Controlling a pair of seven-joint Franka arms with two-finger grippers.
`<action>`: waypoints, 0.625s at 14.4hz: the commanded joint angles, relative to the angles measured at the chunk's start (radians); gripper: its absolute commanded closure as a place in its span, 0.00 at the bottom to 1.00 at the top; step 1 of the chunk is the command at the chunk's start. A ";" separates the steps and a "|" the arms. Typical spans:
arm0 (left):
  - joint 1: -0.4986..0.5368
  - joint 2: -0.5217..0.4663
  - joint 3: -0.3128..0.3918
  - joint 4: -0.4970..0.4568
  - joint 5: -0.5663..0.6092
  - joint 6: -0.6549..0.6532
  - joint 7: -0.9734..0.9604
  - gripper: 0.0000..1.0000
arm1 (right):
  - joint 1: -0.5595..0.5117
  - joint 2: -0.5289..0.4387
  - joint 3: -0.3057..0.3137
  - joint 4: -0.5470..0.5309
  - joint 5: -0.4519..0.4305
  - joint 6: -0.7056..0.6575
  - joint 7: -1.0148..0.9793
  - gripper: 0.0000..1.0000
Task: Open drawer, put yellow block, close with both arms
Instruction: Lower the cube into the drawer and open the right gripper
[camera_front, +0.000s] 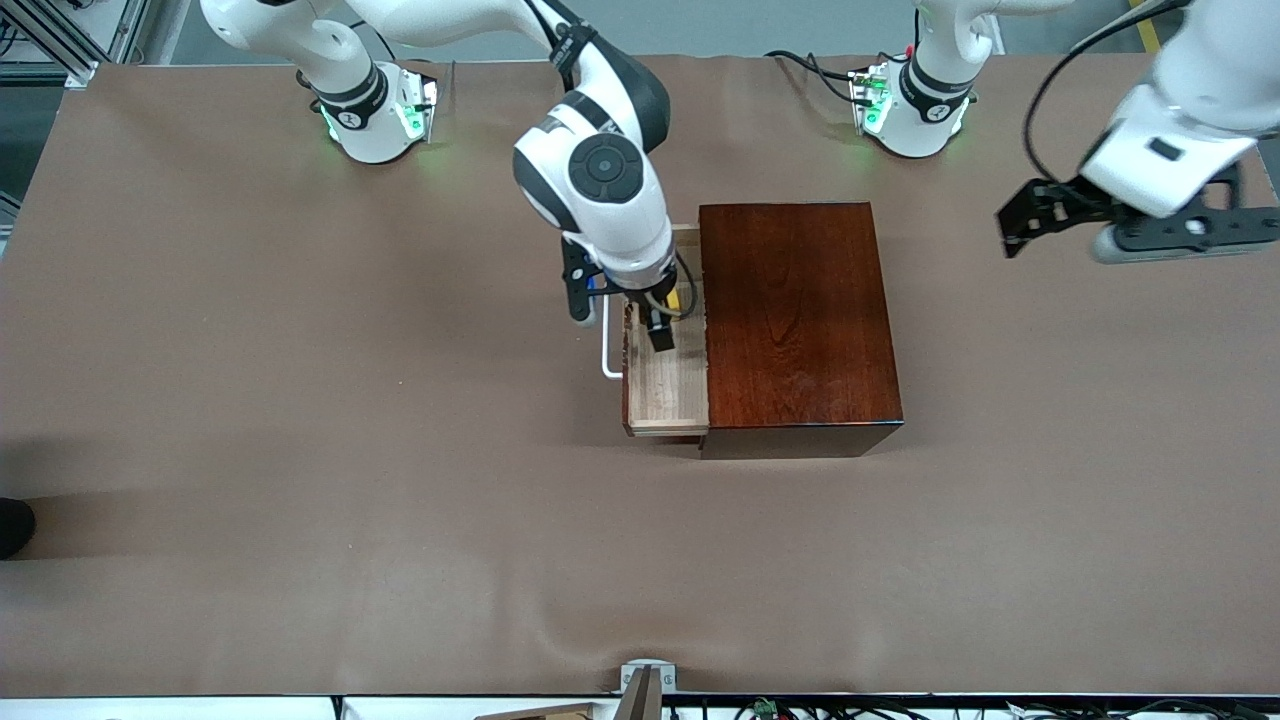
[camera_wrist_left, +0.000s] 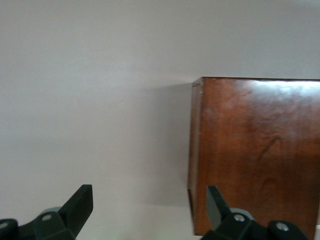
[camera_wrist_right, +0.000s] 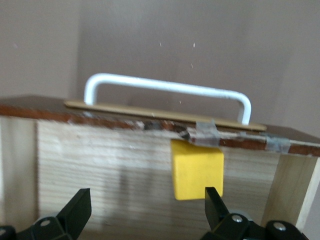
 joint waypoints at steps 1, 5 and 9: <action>-0.001 0.058 -0.081 0.034 -0.006 0.003 -0.131 0.00 | -0.044 0.004 0.010 0.070 0.002 -0.086 -0.024 0.00; -0.001 0.129 -0.217 0.051 -0.001 0.046 -0.354 0.00 | -0.106 -0.003 0.018 0.139 0.004 -0.158 -0.062 0.00; -0.063 0.192 -0.277 0.054 -0.002 0.118 -0.599 0.00 | -0.178 -0.032 0.020 0.198 0.007 -0.249 -0.162 0.00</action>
